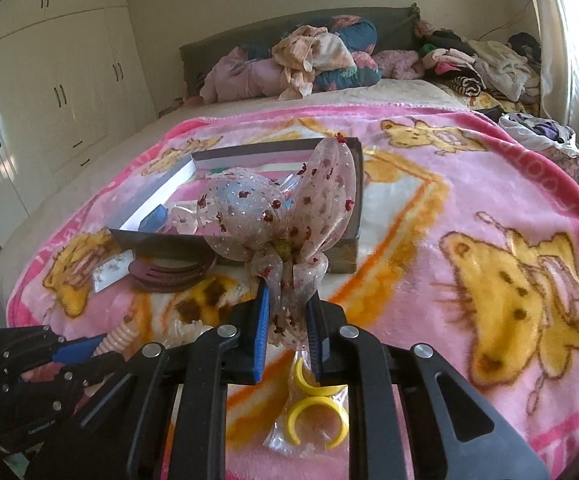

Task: Organize jewelry
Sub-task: 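Grasp the polka-dot bow with the right tool while the left tool grasps the orange spiral, then carry the orange spiral over the box with the left tool while the right tool carries the bow there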

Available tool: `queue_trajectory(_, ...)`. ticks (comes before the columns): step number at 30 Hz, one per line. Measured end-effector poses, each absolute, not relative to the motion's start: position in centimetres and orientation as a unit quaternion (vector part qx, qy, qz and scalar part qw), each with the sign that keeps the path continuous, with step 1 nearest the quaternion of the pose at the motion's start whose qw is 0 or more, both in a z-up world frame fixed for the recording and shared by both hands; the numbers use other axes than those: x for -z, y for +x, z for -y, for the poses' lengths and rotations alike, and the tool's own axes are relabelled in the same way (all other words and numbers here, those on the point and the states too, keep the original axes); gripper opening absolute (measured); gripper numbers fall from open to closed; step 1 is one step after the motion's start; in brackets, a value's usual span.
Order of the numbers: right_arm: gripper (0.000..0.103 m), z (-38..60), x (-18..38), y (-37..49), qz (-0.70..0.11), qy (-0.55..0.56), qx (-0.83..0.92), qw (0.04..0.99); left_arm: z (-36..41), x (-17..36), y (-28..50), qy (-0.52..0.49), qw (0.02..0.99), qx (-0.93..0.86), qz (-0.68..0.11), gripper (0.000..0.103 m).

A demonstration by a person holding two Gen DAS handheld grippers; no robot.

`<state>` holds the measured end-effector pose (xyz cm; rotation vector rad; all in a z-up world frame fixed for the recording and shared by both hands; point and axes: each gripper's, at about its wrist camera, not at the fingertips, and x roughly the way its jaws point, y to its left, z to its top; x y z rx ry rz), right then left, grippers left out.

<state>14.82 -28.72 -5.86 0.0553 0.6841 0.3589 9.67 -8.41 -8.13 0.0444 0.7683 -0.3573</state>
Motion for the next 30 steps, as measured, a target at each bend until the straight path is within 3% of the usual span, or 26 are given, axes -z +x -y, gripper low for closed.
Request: queue_trajectory(30, 0.016, 29.8, 3.2, 18.2, -0.320, 0.028, -0.154, 0.935, 9.3, 3.8, 18.8, -0.014, 0.928, 0.160, -0.336, 0.011)
